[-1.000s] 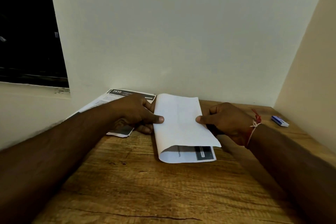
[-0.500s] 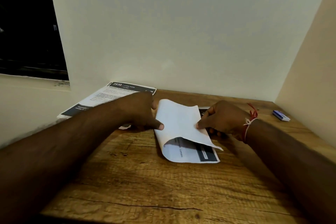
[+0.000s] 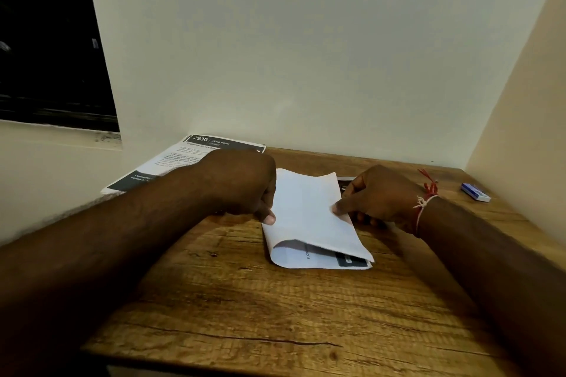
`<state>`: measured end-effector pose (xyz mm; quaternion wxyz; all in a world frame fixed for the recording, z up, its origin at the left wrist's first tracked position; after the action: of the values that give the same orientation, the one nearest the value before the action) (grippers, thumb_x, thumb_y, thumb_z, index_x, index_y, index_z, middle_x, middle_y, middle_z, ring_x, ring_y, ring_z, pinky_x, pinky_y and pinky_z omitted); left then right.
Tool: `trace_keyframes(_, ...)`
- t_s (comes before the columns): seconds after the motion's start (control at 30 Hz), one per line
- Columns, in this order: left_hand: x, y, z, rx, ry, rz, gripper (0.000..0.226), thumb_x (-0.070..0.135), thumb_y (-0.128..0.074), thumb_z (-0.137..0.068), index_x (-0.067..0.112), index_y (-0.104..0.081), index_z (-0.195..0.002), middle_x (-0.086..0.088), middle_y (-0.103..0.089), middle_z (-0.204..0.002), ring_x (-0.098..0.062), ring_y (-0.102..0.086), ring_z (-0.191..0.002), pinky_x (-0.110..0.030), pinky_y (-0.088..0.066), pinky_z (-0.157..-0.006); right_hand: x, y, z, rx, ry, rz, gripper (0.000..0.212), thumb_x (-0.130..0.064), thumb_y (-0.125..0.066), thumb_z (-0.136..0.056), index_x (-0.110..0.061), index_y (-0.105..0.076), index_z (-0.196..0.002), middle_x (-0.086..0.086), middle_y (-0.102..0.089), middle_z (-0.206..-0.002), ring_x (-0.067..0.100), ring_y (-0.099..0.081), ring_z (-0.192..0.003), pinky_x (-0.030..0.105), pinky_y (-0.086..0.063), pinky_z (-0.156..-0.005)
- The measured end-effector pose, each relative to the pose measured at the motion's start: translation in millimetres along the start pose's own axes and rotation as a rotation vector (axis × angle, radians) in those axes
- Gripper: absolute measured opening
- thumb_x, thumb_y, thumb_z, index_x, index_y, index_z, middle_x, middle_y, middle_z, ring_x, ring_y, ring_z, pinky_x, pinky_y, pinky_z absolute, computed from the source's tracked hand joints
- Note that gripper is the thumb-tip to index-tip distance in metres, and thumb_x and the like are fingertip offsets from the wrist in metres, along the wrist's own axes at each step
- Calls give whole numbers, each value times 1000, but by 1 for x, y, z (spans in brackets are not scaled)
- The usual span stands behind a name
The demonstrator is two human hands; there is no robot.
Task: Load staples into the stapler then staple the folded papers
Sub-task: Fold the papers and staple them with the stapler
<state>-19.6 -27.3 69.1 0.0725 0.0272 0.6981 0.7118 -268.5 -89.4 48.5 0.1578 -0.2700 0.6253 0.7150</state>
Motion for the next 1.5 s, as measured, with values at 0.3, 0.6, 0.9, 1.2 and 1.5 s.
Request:
trace_keyframes(0.3, 11, 6, 21, -218, -67, -52, 103, 78, -92, -70, 25, -65, -154, 0, -66, -146, -23, -60, -135, -39, -56, -111, 1, 0, -1, 1, 20, 7, 17, -29, -95, -85, -14, -86, -83, 4, -80, -72, 8, -63, -51, 21, -49, -47)
trace_keyframes(0.6, 14, 3, 22, -304, -63, -149, 115, 97, -83, -59, 28, -63, -149, 0, -61, -145, -28, -56, -135, -42, -53, -108, 5, -1, -6, 2, 25, -5, 19, -28, -95, -85, -12, -86, -82, 1, -77, -65, 4, -59, -42, 19, -48, -46)
trace_keyframes(0.9, 12, 5, 15, -383, 2, -132, 110, 91, -89, -59, 29, -62, -146, 1, -61, -131, -30, -57, -126, -37, -45, -91, 7, -1, -6, -7, 26, -39, 21, -28, -96, -84, -10, -85, -87, 3, -76, -66, 6, -59, -43, 21, -47, -47)
trace_keyframes(1.2, -6, -9, -5, -447, 22, -38, 170, 95, -90, -45, 32, -6, -179, 4, -8, -189, -31, -20, -173, -55, -29, -137, 13, -5, -12, -32, 10, -317, 31, -37, -93, -87, -8, -83, -92, 16, -80, -80, 19, -57, -55, 26, -45, -48)
trace_keyframes(1.5, -8, -13, 0, -438, 54, 3, 169, 89, -87, -64, 27, 21, -177, 6, 25, -187, -27, 18, -175, -55, -1, -142, 10, -17, -16, -78, 62, -425, 24, -29, -88, -93, -13, -83, -111, 11, -86, -91, 26, -58, -63, 28, -39, -47)
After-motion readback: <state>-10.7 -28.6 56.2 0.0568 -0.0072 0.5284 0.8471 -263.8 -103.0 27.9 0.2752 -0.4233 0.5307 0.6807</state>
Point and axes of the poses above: each hand's wrist, its own z-axis away from the middle knuckle, its own y-axis out of the back of the hand, x = y × z, the point moved 4 cm from there along -z, towards the middle knuckle
